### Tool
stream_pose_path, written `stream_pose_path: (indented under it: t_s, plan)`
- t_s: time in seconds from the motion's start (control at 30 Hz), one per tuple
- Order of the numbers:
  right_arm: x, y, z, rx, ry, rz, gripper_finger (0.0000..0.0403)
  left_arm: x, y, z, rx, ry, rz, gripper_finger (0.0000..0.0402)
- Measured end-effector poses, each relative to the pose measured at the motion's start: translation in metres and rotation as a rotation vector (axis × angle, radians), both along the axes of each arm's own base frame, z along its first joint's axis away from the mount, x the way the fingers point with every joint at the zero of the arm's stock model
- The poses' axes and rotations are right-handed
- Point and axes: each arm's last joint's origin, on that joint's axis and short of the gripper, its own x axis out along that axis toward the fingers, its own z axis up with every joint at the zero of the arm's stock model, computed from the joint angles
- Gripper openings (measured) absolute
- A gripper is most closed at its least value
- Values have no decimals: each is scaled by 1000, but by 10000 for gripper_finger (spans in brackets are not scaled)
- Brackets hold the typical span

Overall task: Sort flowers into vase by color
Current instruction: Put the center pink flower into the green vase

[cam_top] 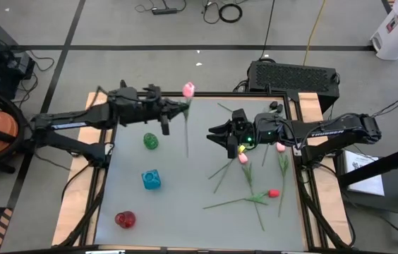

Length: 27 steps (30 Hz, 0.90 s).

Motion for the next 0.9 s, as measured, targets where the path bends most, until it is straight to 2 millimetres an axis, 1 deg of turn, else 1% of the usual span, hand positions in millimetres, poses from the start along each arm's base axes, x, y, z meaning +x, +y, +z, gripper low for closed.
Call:
stream_pose_path:
  t_s: [0.23,0.53,0.7,0.9]
  plan:
    - [0,0,-1,-10,8,1,174,-47,0,14,68,52,167,1]
    - [0,0,-1,-14,15,1,173,-105,-5,22,118,110,392,1]
    - [0,-4,-1,-13,15,-13,173,-130,-8,22,124,128,446,1]
    - [0,-12,-1,-10,16,-42,173,-150,-12,19,150,179,464,1]
